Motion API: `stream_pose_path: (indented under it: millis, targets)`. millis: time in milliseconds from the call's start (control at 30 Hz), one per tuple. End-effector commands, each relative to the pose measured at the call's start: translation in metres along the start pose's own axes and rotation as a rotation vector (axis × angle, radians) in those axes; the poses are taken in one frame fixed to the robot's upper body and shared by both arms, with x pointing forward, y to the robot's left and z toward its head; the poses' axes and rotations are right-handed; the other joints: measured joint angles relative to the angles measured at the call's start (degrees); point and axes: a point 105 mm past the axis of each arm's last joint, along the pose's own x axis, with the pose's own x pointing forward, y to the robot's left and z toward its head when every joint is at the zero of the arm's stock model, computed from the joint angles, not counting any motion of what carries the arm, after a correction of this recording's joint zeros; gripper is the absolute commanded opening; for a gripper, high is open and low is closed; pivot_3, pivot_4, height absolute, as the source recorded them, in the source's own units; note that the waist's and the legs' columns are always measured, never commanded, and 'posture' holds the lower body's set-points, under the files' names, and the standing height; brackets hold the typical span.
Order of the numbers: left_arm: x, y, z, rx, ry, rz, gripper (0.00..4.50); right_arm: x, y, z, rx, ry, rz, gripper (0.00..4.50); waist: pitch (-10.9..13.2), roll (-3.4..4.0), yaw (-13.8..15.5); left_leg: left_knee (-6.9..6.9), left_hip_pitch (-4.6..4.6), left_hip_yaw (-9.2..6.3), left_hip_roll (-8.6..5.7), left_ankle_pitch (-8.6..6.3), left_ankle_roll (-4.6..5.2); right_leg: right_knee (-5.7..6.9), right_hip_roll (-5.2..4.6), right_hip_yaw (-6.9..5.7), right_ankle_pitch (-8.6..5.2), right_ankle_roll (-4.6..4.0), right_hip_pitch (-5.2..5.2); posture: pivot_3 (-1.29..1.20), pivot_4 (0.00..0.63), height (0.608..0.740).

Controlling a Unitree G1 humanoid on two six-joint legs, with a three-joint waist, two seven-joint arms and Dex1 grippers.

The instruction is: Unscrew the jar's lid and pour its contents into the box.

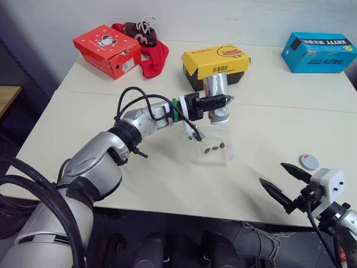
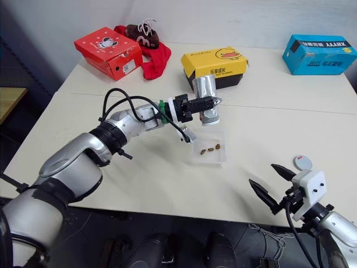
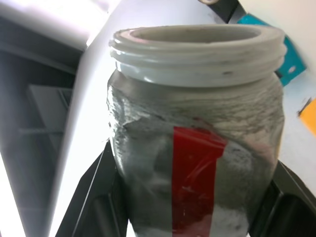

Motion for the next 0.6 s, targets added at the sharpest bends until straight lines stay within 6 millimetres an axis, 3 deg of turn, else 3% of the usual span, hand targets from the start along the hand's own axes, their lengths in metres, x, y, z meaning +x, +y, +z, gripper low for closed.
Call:
stream_pose_path:
  millis: [33,200,300,467,600]
  targets:
    - [-0.011,0.007,-0.011,-0.473,0.083,-0.005,2.34,-0.001,0.000,0.006,-0.014,-0.030,0.003,4.48,-0.01,0.01,-0.08,0.02,0.01,0.00,-0.01,0.00,0.00,0.01,-0.02,0.00,0.00,0.00,0.01,0.00,0.150,0.740]
    - [-0.038,-0.005,-0.031,-1.262,0.264,-0.034,2.34,0.005,0.000,0.012,-0.021,-0.081,0.043,4.48,-0.04,0.07,-0.93,0.15,0.08,-0.02,-0.04,0.02,-0.04,0.16,-0.01,-0.20,-0.01,-0.02,0.04,0.00,0.150,0.740]
    - [-0.072,-0.020,-0.040,-1.756,0.350,-0.030,2.34,0.011,0.007,0.026,-0.084,-0.194,0.134,4.48,-0.04,0.07,-1.73,0.41,0.07,0.00,-0.11,0.05,0.00,0.44,0.34,-0.36,-0.01,-0.01,0.06,0.00,0.150,0.740]
    - [-0.130,-0.020,-0.050,-2.107,0.479,0.147,2.34,0.020,0.014,0.044,-0.163,-0.368,0.228,4.48,-0.04,0.07,-3.17,0.59,0.32,0.08,-0.01,0.08,-0.04,0.73,0.63,-0.06,-0.01,-0.01,0.18,0.00,0.150,0.740]
    - [-0.204,-0.022,-0.050,-2.222,0.749,0.395,2.34,0.037,0.029,0.058,-0.208,-0.450,0.318,4.48,-0.04,0.07,-3.44,0.58,0.53,0.14,0.02,0.09,-0.07,0.94,0.64,0.17,-0.01,-0.02,0.22,0.00,0.150,0.740]
